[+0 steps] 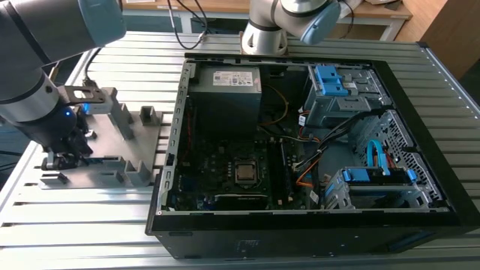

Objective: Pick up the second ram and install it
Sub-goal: 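Pick up the second ram and move it above second insertion slot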

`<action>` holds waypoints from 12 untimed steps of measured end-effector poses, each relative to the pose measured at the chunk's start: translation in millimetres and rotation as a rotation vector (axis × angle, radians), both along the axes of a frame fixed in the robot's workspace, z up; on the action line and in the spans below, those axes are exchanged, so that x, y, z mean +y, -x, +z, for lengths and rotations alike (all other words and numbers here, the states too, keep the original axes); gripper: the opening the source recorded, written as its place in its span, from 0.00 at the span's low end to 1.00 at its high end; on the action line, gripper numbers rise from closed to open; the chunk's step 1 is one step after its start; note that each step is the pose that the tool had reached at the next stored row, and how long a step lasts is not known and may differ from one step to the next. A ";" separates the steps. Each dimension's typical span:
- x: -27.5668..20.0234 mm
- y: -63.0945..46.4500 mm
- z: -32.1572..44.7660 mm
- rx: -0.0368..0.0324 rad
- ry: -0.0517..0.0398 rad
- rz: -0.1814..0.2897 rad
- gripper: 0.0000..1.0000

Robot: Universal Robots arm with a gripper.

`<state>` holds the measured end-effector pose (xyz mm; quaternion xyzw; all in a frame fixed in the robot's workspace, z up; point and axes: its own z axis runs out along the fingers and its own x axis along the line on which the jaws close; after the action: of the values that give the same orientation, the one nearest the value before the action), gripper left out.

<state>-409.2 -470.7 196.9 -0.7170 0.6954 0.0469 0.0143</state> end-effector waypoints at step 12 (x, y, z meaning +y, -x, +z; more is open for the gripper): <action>0.0 -2.6 -2.2 0.0002 0.0001 0.002 0.35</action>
<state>-406.6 -470.7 194.7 -0.7177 0.6946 0.0470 0.0141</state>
